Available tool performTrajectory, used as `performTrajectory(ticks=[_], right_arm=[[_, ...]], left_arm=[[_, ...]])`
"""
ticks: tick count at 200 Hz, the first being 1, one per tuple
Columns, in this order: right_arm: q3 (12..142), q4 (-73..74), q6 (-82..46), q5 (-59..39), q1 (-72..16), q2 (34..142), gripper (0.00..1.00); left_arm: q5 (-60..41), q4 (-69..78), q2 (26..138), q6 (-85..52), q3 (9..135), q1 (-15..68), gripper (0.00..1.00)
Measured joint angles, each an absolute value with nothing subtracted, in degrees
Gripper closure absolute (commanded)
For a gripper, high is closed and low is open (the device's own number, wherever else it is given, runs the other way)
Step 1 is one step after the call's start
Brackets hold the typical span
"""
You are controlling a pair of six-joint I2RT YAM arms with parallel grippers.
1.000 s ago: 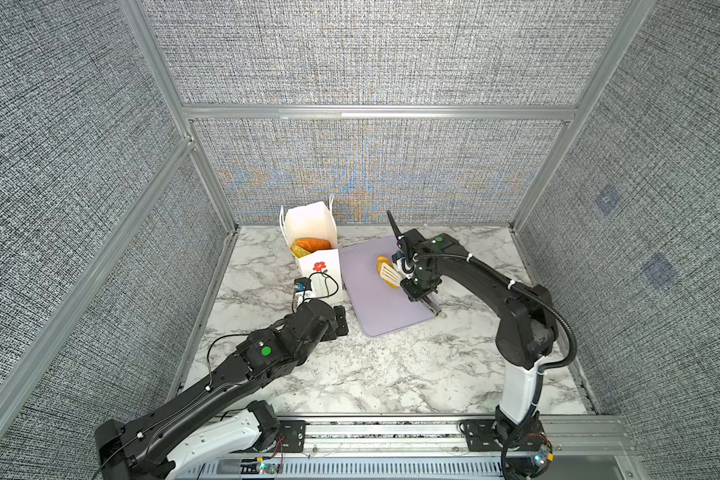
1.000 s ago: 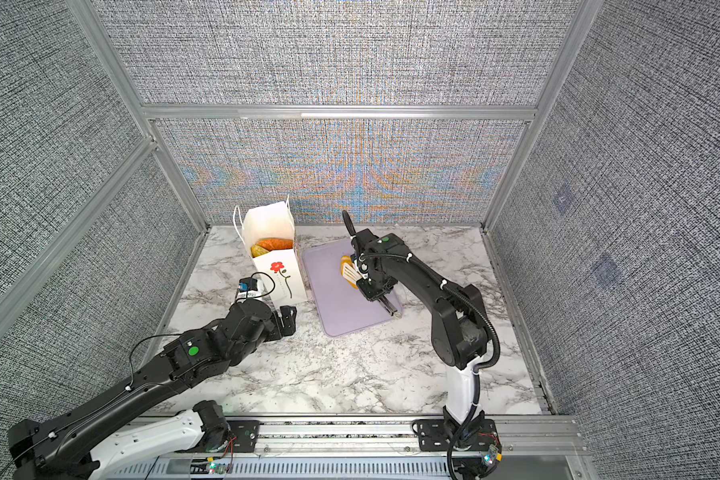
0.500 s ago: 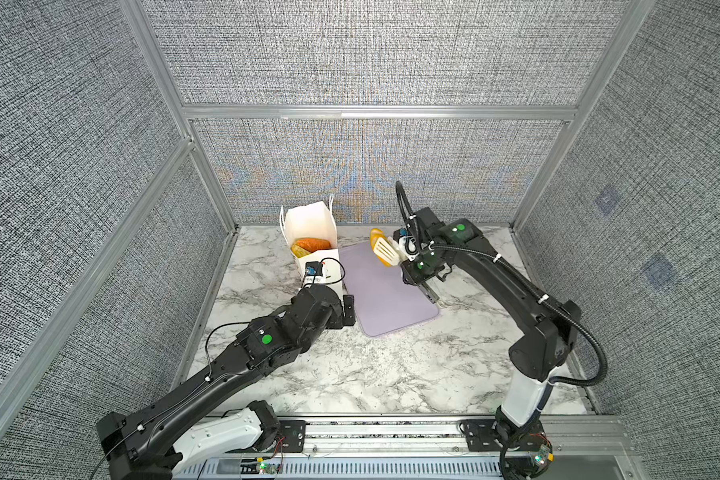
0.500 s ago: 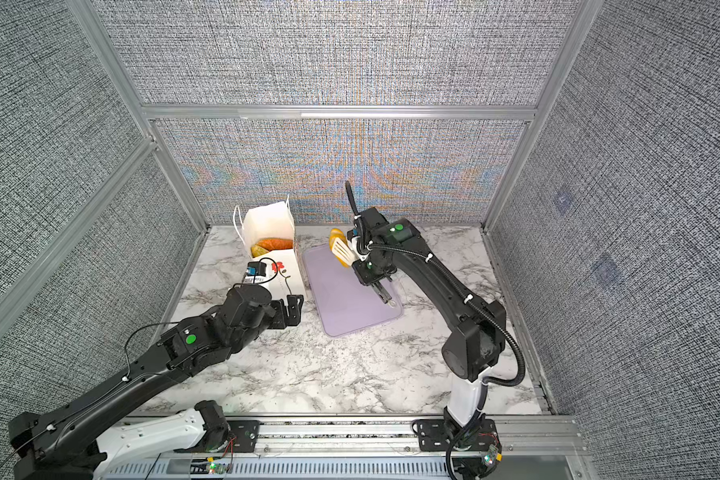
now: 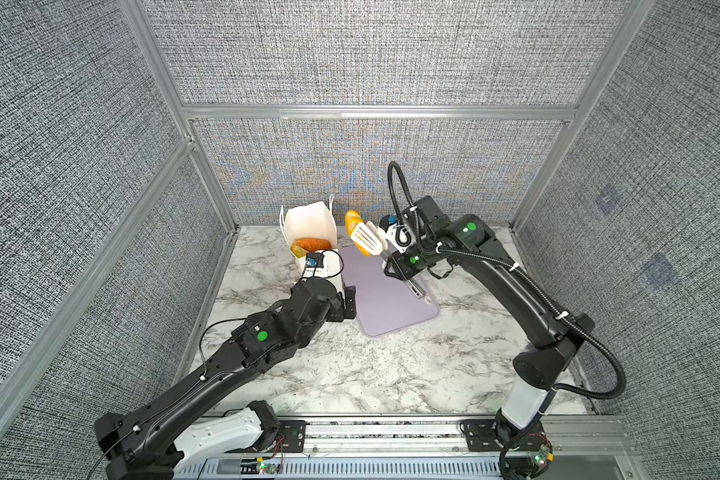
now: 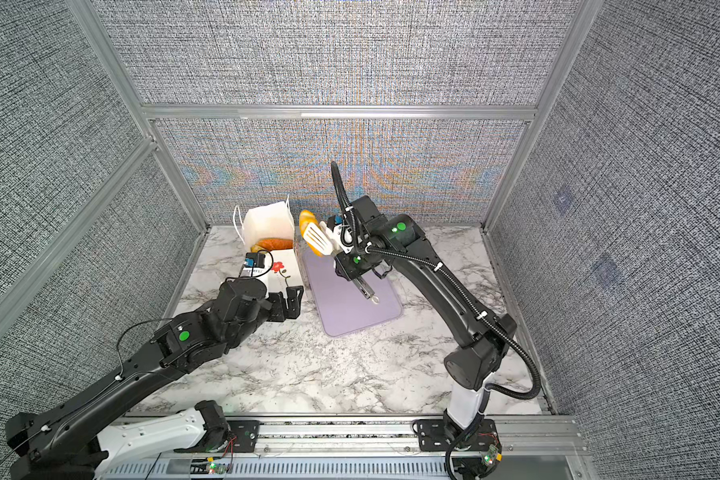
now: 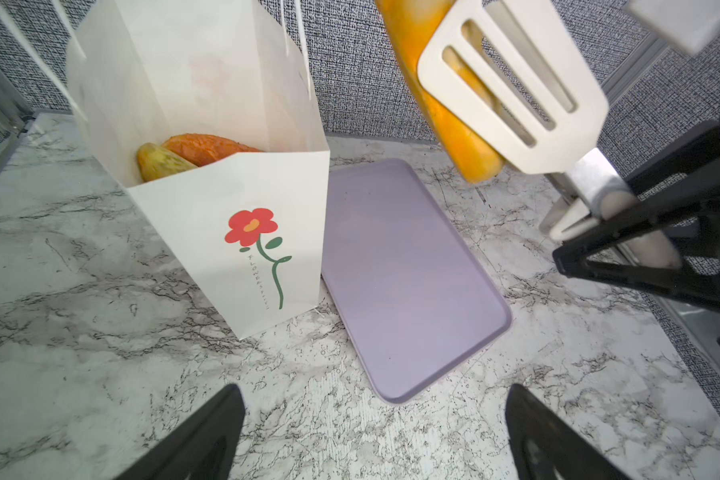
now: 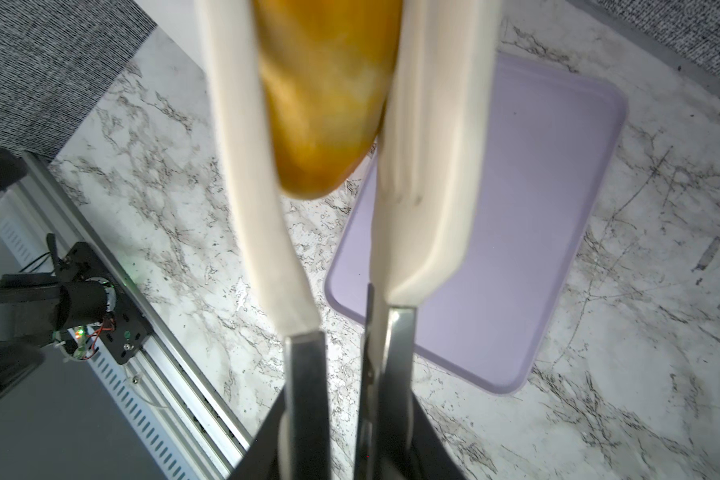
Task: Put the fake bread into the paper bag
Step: 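Carry the croissant in the tongs over the paper bag opening, then open the tongs above the bag to drop the croissant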
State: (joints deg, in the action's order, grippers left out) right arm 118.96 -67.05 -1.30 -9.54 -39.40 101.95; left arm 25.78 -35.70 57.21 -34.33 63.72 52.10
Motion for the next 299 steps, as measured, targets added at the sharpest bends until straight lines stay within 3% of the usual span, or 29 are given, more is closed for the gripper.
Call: performTrajectory(ticks=[127, 216, 299], right_arm=[[133.36, -62.3, -5.13, -13.91, -47.0, 112.77, 0.67], [136.11, -58.15, -8.62, -7.81, -47.13, 118.72, 0.65], [141.08, -57.69, -9.26, -3.11, -46.92, 123.96, 0.53]], left_arm=[[31.38, -40.05, 49.71, -39.16, 60.8, 49.28, 0.01], [31.51, -43.38, 47.31, -42.04, 58.92, 47.94, 0.01], [30.94, -43.66, 46.57, -42.48, 57.47, 47.9, 0.01]])
